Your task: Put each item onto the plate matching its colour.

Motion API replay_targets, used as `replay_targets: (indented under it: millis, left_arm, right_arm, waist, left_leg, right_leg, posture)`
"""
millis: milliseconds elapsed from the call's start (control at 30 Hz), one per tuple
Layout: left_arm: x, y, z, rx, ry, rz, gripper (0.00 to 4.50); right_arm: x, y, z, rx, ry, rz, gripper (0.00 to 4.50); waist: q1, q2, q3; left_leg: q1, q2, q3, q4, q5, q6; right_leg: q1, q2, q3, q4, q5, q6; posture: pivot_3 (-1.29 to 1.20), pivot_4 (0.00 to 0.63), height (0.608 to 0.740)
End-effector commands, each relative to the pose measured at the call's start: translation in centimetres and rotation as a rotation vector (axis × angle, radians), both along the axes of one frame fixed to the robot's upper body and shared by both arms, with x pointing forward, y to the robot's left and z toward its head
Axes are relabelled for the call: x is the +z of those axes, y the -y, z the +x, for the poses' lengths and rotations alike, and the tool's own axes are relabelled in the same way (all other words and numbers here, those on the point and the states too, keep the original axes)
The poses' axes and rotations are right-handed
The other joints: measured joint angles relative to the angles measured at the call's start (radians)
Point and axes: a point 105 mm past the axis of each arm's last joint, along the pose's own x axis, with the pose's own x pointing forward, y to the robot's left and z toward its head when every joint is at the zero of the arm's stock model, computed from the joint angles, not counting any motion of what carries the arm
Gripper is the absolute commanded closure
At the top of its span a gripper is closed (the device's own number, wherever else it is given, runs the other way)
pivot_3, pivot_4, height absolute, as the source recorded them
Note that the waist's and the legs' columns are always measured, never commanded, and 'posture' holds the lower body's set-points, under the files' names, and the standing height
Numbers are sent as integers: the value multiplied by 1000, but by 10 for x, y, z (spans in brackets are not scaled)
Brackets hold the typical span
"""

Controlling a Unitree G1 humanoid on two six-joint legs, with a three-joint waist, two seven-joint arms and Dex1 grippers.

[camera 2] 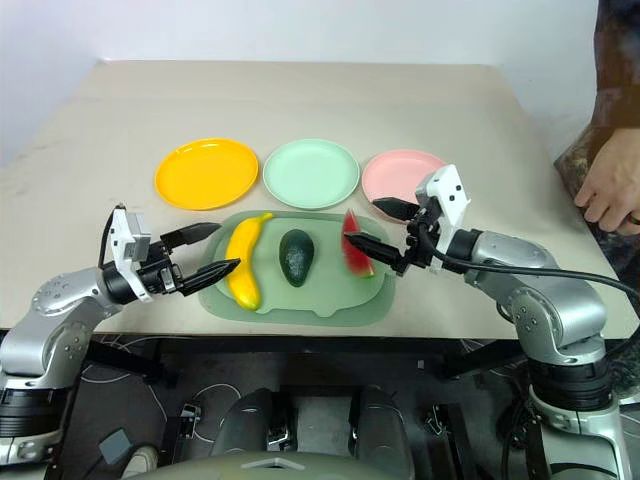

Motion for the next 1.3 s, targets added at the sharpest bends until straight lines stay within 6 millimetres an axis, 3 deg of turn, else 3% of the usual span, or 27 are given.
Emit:
replay_targets:
  millis: [33,233,733,800,900,1033,1300]
  left_arm:
    - [9,-3,1,20,45,7,50]
    - [7,0,1,27,49,9,50]
    - [6,3,9,21,69,11,50]
    - [6,4,11,8,76,17,50]
    - [4,7,12,-4,77,18,50]
    - [4,12,13,-10,82,13,50]
    - [5,13,14,-13,84,4,50]
  right_arm:
    - [7,0,-5,10,-21,-43,0]
    - [21,5,2,-27,-14,-37,0]
    - [16,4,5,-62,-55,-121,0]
    - [3,6,16,-123,-144,-211,0]
    - [0,11,28,-206,-235,-248,0]
    - [13,1,27,-179,-266,-210,0]
    - [2,-11,35,-202,-410,-256,0]
  waist:
    - [0,0,0]
    - [-1,0,0]
    - [-1,0,0]
    - [-2,0,0]
    - [-4,0,0]
    - [-3,0,0]
    - [-3,0,0]
  left_leg:
    - [0,0,0,0,0,0]
    - [0,0,0,0,0,0]
    - [0,0,0,0,0,0]
    - [0,0,0,0,0,0]
    - [0,0,1,0,0,0]
    - [-2,0,1,-1,0,0]
    - [-2,0,1,-1,0,0]
  right_leg:
    - [0,0,0,0,0,0]
    - [0,0,0,0,0,0]
    - [0,0,0,0,0,0]
    - [0,0,0,0,0,0]
    - [-1,-1,0,0,0,0]
    - [-2,-1,0,-1,0,0]
    - [-2,0,0,-1,0,0]
  posture:
    - [0,150,695]
    - [0,150,695]
    - [0,150,695]
    - [0,150,695]
    - [0,150,695]
    - [0,150,695]
    - [0,150,695]
